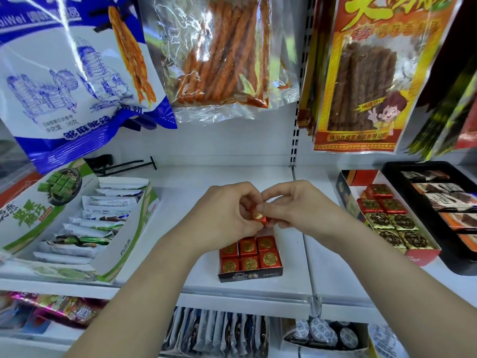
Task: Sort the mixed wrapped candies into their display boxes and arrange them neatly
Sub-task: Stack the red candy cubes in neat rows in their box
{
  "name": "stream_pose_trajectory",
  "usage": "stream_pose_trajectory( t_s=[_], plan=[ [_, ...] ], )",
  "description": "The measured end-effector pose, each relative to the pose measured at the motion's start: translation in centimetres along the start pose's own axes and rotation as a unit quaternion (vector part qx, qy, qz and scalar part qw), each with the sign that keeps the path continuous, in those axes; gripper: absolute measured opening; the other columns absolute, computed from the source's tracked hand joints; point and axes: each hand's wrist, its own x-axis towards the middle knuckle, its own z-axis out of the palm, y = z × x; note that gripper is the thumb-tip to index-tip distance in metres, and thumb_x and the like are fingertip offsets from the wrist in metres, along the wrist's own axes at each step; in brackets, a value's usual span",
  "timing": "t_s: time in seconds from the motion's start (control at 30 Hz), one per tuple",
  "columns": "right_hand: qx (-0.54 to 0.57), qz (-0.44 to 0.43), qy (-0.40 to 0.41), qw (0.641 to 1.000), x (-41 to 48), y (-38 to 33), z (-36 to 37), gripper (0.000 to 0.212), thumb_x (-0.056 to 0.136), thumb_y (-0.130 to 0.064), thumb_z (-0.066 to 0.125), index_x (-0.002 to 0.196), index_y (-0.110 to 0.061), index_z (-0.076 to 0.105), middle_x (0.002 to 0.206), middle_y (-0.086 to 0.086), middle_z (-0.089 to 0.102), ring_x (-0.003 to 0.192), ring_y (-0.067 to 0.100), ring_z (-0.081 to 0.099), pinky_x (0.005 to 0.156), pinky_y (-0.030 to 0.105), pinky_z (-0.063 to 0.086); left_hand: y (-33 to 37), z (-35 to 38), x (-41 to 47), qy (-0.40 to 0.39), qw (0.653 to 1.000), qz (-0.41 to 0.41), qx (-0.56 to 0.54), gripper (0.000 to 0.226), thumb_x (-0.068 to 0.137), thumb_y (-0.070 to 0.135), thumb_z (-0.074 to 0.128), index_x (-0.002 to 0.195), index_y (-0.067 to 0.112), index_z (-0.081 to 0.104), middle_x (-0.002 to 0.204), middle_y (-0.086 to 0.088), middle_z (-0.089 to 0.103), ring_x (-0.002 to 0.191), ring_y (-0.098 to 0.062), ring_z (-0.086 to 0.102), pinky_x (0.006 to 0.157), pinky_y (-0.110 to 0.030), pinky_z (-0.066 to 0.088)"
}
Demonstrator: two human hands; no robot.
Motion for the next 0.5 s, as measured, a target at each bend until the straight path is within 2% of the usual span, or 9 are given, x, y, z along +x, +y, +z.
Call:
stream_pose_trajectory(
  t_s=[0.07, 0.13, 0.2, 0.3, 0.4, 0.5],
  plan=[
    [0.052, 0.012, -0.002, 0.999, 0.0, 0.2, -0.2, 0.018, 0.081, -0.009, 0.074, 0.098, -0.004, 0.07, 0.085, 0.02, 0.073, 0.077, 0.028, 0.071, 0.071, 0.031, 0.06, 0.0, -0.2, -0.1, -0.016, 0.997, -0.031, -0.071, 0.029, 0.072, 0.016, 0.082, 0.094, 0.027, 0.066, 0.082, 0.007, 0.071, 0.07, -0.005, 0.067, 0.073, -0.032, 0.058],
    [0.092, 0.019, -0.001, 0.996, -0.1, 0.3, -0.4, 0.019, 0.078, -0.004, 0.075, 0.096, -0.002, 0.068, 0.087, 0.02, 0.073, 0.081, 0.031, 0.072, 0.079, 0.038, 0.06, 0.0, -0.5, -0.2, -0.034, 0.987, -0.06, -0.143, 0.029, 0.075, 0.014, 0.08, 0.098, 0.023, 0.066, 0.086, -0.001, 0.073, 0.078, -0.017, 0.07, 0.079, -0.043, 0.059],
    [0.141, 0.027, -0.004, 0.99, -0.2, 0.2, -0.4, 0.02, 0.076, -0.001, 0.075, 0.094, -0.001, 0.067, 0.088, 0.022, 0.072, 0.077, 0.029, 0.072, 0.074, 0.035, 0.061, -0.1, -0.7, -0.2, -0.032, 0.978, -0.073, -0.191, 0.028, 0.077, 0.012, 0.079, 0.1, 0.019, 0.067, 0.088, -0.006, 0.074, 0.087, -0.026, 0.071, 0.085, -0.047, 0.057],
    [0.162, 0.027, -0.001, 0.986, -0.1, 0.3, -0.6, 0.022, 0.076, -0.004, 0.075, 0.095, 0.0, 0.066, 0.085, 0.021, 0.073, 0.073, 0.026, 0.071, 0.069, 0.029, 0.061, -0.2, -0.8, 0.0, -0.02, 0.966, -0.086, -0.241, 0.029, 0.077, 0.007, 0.078, 0.102, 0.013, 0.067, 0.087, -0.009, 0.075, 0.089, -0.03, 0.071, 0.087, -0.04, 0.057],
    [0.08, 0.013, 0.017, 0.997, 0.0, 0.5, -0.8, 0.021, 0.079, -0.014, 0.075, 0.093, 0.0, 0.068, 0.082, 0.017, 0.073, 0.069, 0.02, 0.07, 0.069, 0.028, 0.06, -0.4, -0.6, 0.3, -0.005, 0.973, -0.099, -0.208, 0.03, 0.075, 0.004, 0.08, 0.1, 0.014, 0.066, 0.083, -0.006, 0.075, 0.083, -0.024, 0.072, 0.08, -0.034, 0.058],
    [0.009, 0.003, 0.045, 0.999, 0.1, 0.8, -1.2, 0.012, 0.083, -0.016, 0.073, 0.088, -0.005, 0.071, 0.083, 0.011, 0.074, 0.066, 0.01, 0.065, 0.056, 0.015, 0.051, -0.5, -0.1, 0.4, -0.034, 0.992, -0.084, -0.09, 0.022, 0.074, 0.012, 0.082, 0.089, 0.023, 0.07, 0.082, 0.003, 0.074, 0.077, -0.009, 0.07, 0.078, -0.03, 0.058]
  ],
)
